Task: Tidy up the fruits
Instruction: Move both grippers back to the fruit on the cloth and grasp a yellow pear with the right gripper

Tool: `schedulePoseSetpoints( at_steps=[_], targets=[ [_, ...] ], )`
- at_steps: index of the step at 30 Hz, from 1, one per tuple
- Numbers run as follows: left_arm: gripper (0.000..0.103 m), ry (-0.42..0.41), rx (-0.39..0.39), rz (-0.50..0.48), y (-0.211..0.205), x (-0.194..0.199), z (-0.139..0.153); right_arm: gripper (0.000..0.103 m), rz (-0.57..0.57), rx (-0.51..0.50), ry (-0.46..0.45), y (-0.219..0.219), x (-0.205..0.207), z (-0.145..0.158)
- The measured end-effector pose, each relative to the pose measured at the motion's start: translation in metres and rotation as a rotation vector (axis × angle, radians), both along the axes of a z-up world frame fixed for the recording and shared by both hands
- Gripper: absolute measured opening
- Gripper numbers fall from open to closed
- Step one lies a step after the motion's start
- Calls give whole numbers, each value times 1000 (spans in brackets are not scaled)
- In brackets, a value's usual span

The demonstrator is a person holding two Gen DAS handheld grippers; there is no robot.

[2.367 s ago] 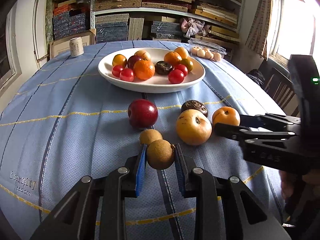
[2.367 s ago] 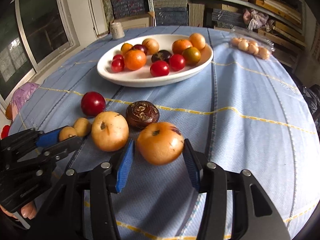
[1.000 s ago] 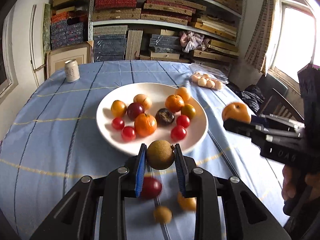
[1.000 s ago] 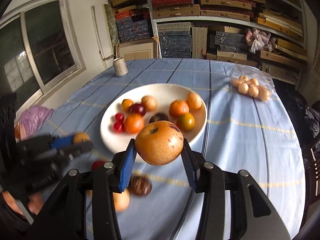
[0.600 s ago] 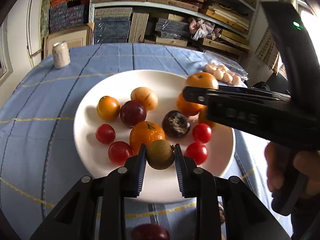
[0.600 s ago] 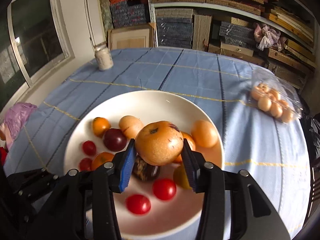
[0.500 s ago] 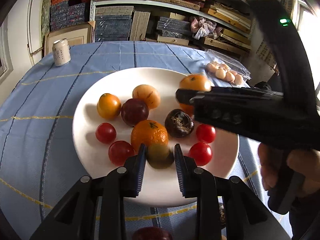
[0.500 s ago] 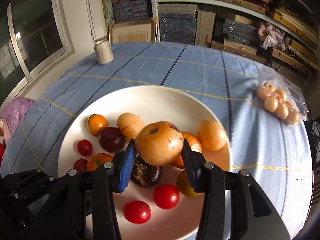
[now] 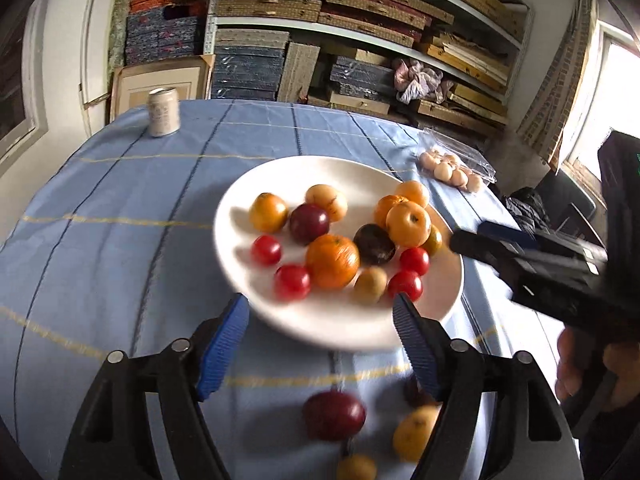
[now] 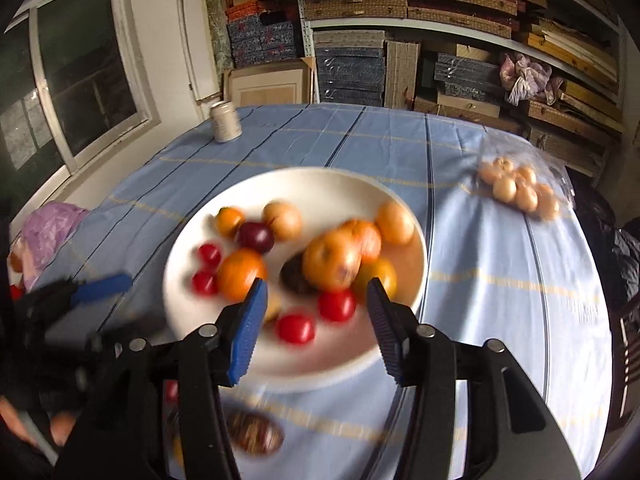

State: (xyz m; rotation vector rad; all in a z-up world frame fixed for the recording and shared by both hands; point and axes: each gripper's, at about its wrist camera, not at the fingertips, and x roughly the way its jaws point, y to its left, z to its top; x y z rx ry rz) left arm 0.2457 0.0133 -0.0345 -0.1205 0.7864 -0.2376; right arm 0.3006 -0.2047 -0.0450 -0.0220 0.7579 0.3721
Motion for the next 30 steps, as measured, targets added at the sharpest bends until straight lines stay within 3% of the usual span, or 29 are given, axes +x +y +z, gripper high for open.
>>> schedulePoseSetpoints(
  at_steps=[6,10,17,26,28,30],
  targets=[
    [84,46,-53,29,26,-47,-15,58,78,10,22,10,-94,-31],
    [84,59,-8,28,22,-74,-33,58,80,-4,31,23,-124,-52],
    [84,42,71,24,13,-94,-50,58,67,-8,47,42,-132,-67],
    [84,22,62,92,27,-95,-51,58,48,-18,60,53,-115,-67],
    [84,31,58,93,28,-94,-53,47,47,-26,66,56,-110,-70],
    [84,38,52,90,28,-93,-54,44,49,-37,52,57,-111,-70]
  ],
)
